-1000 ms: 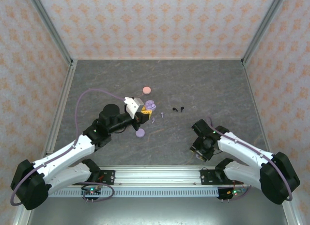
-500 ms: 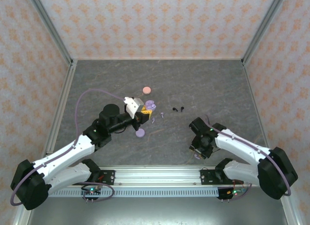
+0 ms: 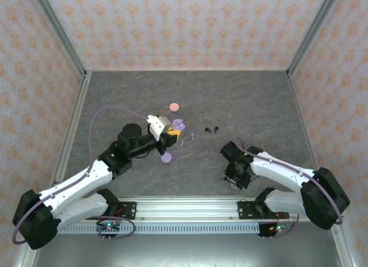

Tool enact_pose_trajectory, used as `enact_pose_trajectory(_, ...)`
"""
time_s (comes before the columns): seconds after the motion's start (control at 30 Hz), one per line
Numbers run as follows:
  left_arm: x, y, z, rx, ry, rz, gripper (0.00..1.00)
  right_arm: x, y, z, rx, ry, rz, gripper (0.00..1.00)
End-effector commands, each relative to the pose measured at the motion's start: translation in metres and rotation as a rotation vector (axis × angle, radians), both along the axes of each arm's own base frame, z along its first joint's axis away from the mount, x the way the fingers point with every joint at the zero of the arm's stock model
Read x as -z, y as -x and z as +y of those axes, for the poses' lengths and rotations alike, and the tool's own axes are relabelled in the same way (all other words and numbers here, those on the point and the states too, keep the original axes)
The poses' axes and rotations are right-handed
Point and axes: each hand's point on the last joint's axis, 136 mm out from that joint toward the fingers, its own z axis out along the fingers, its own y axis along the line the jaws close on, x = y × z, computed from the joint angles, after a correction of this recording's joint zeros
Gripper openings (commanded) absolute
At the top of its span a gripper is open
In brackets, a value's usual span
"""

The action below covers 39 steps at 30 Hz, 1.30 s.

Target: Insert wireless bluetooth earbuds into charging case

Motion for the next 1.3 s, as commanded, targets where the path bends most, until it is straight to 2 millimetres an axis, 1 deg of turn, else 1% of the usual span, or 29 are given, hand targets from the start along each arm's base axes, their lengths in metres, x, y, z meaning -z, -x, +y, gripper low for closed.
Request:
enact_pose_trajectory(0.0, -0.023, 0.001, -0.003, 0.014, 0.047, -0.047, 0.00, -0.001, -0.004, 0.004, 0.009, -0.008, -0.016, 0.31)
enact_pose_trajectory(0.17, -0.022, 0.002, -0.003, 0.011, 0.045, -0.044, 0.00, 0.005, -0.003, 0.003, 0.009, 0.006, 0.000, 0.26)
enact_pose_trajectory(0.3, -0.023, 0.002, -0.002, 0.011, 0.045, -0.047, 0.00, 0.005, -0.006, 0.005, 0.005, 0.005, -0.009, 0.23)
enact_pose_trajectory(0.4, -0.023, 0.002, -0.002, 0.009, 0.044, -0.046, 0.00, 0.005, -0.008, 0.008, 0.002, -0.005, -0.010, 0.18)
enact_pose_trajectory(0.5, -0.023, 0.003, -0.002, 0.009, 0.045, -0.047, 0.00, 0.000, -0.015, 0.012, 0.009, -0.021, -0.041, 0.16)
enact_pose_trajectory(0.6, -0.023, 0.002, -0.001, 0.007, 0.044, -0.048, 0.00, -0.010, -0.028, 0.017, 0.011, -0.042, -0.106, 0.16)
enact_pose_trajectory(0.67, -0.024, 0.002, -0.002, 0.008, 0.050, -0.048, 0.00, -0.024, -0.042, 0.026, 0.022, -0.089, -0.179, 0.16)
enact_pose_trajectory(0.8, -0.026, 0.001, -0.003, 0.012, 0.057, -0.051, 0.00, -0.041, -0.071, 0.048, 0.047, -0.192, -0.304, 0.16)
enact_pose_trajectory(0.9, -0.026, 0.001, -0.004, 0.012, 0.056, -0.050, 0.00, -0.046, -0.091, 0.067, 0.050, -0.247, -0.357, 0.16)
enact_pose_trajectory(1.03, -0.026, 0.000, -0.003, 0.006, 0.052, -0.046, 0.00, -0.046, -0.113, 0.075, -0.011, -0.163, -0.351, 0.16)
enact_pose_trajectory(1.1, -0.026, 0.000, -0.002, 0.000, 0.048, -0.049, 0.00, -0.046, -0.121, 0.079, -0.019, -0.154, -0.360, 0.16)
enact_pose_trajectory(1.2, -0.024, 0.000, -0.001, -0.005, 0.039, -0.049, 0.00, -0.035, -0.126, 0.085, -0.021, -0.142, -0.313, 0.16)
enact_pose_trajectory(1.27, -0.023, 0.000, 0.000, -0.008, 0.033, -0.048, 0.00, -0.023, -0.125, 0.086, -0.019, -0.122, -0.263, 0.16)
